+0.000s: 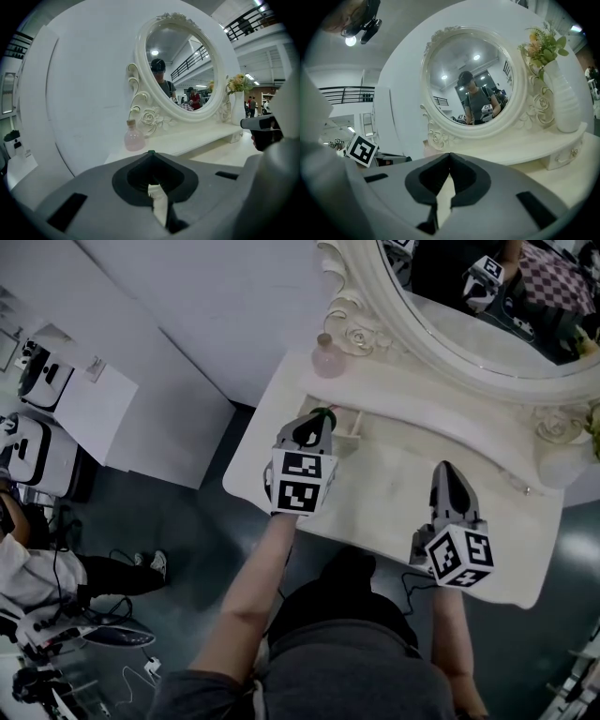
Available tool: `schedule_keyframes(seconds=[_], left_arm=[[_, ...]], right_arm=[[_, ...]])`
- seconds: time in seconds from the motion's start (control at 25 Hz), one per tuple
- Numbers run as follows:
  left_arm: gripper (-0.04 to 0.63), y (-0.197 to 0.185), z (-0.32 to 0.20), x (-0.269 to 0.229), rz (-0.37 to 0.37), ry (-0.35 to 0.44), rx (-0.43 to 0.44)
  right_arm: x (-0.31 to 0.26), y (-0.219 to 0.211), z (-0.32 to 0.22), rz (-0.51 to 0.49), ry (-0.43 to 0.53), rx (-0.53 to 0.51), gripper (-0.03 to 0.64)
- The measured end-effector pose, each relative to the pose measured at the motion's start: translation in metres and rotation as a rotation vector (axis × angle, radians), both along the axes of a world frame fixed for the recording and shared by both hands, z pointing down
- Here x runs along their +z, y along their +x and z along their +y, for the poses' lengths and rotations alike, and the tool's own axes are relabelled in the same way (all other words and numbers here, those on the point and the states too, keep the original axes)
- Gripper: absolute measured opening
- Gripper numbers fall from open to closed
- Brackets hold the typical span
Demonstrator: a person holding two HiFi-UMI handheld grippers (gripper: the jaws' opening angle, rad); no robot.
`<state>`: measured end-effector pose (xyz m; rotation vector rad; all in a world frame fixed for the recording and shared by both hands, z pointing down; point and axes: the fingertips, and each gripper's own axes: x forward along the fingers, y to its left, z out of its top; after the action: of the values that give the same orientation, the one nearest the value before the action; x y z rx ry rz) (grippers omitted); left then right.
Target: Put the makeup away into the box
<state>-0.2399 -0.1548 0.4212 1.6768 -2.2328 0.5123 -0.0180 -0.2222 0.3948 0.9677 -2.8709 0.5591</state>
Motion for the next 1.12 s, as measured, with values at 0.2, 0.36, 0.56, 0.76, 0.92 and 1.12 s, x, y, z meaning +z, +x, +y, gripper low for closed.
schedule_keyframes(seconds=[0.2,0.36,0.56,0.76,0.92,1.12], left_arm=[[0.006,-0.006,-0.005,0.008,0.015,-0.009,0.008],[0.006,-0.01,-0.012,0.014,0.025,-0.018,0.015],[0.006,-0.015,-0.021,0.025,0.043,-0.034,0.019],[0.006,-0.019,-0.027,0.037,0.059,-0.061,0.021],[0.006,-0.019,-0.032,0.049,0.07,-0.085,0.022],[0.006,-0.019,-0.033,0.059,0.077,-0.108,0.019]], right_arm=[[0.003,-0.008,0.0,0.009,-0.006,-0.002,0.003],[0.003,-0.011,-0.004,0.019,-0.007,0.007,0.003],[0.007,-0.012,-0.009,0.031,-0.011,0.017,0.003],[0.009,-0.011,-0.012,0.04,-0.013,0.029,0.003],[0.011,-0.007,-0.017,0.046,-0.016,0.042,0.003],[0.013,-0.002,-0.021,0.05,-0.02,0.054,0.003]])
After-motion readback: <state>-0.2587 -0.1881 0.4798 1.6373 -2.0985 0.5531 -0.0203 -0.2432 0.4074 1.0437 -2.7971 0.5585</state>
